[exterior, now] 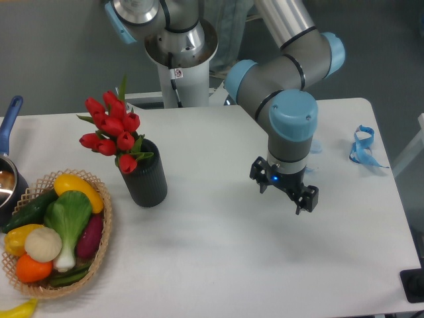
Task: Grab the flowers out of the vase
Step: 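Open the gripper and raise it away from the table, then move the open gripper toward the red tulip stems above the black vase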
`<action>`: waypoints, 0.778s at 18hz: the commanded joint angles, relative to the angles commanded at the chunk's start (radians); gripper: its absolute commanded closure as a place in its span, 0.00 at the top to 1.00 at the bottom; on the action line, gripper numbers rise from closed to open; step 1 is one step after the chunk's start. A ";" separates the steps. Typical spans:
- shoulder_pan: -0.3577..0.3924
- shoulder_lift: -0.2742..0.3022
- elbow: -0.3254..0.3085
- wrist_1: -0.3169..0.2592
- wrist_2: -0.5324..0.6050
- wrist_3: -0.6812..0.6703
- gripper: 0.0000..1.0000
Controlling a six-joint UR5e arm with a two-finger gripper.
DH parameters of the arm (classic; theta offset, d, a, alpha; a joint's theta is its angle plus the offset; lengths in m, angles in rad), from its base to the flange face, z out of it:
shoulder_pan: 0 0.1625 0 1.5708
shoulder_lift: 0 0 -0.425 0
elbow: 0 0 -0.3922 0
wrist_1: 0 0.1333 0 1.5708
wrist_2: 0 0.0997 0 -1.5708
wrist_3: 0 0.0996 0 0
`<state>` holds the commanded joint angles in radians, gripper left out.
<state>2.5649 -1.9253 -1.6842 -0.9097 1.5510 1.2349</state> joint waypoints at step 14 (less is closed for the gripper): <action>0.017 0.170 -0.146 0.005 -0.474 0.060 1.00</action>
<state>2.5816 -1.7550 -1.8299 -0.9050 1.0774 1.2945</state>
